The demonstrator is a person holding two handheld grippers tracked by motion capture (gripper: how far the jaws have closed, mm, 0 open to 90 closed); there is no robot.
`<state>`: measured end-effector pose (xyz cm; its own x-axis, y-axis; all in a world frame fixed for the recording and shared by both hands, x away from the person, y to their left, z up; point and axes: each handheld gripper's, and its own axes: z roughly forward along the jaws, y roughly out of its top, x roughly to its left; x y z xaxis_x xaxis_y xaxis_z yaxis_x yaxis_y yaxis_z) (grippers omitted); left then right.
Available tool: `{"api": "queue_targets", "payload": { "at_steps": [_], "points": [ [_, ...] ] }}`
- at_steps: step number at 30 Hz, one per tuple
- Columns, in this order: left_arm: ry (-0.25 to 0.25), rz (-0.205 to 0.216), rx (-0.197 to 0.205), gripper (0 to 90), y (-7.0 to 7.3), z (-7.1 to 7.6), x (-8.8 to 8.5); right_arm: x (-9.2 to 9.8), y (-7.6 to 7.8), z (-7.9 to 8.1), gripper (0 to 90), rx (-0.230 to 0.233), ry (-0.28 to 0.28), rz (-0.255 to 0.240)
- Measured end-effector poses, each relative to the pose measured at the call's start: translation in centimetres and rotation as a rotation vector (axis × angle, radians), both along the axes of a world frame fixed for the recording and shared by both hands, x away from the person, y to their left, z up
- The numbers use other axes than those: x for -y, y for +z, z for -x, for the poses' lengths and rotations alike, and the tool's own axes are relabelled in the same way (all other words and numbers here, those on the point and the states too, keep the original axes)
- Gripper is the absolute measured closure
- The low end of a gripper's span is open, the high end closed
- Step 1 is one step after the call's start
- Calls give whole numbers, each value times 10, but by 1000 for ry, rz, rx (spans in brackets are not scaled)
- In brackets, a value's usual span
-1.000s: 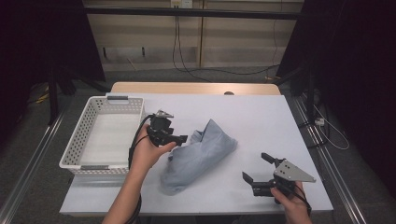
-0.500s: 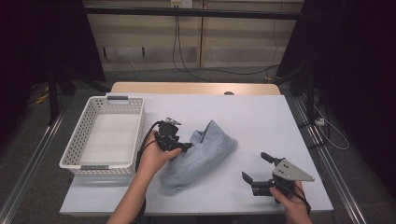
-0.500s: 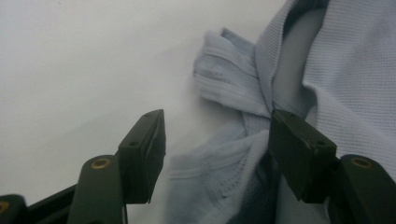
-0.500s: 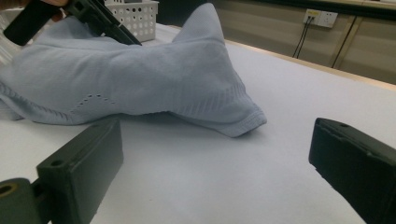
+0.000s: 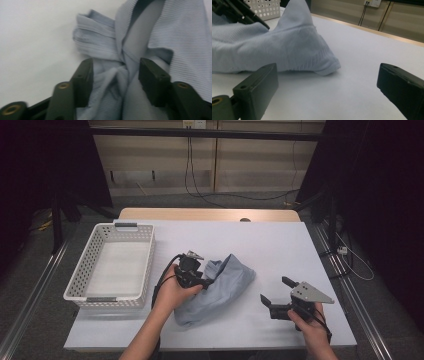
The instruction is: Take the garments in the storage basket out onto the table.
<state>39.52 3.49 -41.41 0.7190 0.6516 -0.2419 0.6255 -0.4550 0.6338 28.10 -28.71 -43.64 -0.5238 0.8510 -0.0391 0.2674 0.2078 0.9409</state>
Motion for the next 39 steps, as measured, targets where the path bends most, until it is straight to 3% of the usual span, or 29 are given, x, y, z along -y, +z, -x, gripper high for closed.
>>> {"api": "queue_targets", "payload": {
  "at_steps": [4,8,11,20,27,32,36,39],
  "points": [
    [-22,0,-3,501,-2,2,3,-4,5,-8,35,7,-8,-5],
    [-8,4,5,500,-1,2,1,-11,8,-19,35,0,2,1],
    [-10,11,-4,502,-2,2,-1,-17,8,-28,34,-25,12,0],
    [15,5,24,480,-2,2,-5,-31,5,-59,47,-118,28,-35],
    [26,20,12,477,-5,2,-7,-49,12,-72,92,-120,72,-58],
    [20,13,12,472,-6,3,-6,-58,9,-77,256,-163,107,-91],
    [24,6,14,463,-7,3,-5,-61,6,-77,511,-219,159,-91],
    [35,8,13,411,-6,2,-8,-59,6,-76,667,-250,185,-65]
  ]
}}
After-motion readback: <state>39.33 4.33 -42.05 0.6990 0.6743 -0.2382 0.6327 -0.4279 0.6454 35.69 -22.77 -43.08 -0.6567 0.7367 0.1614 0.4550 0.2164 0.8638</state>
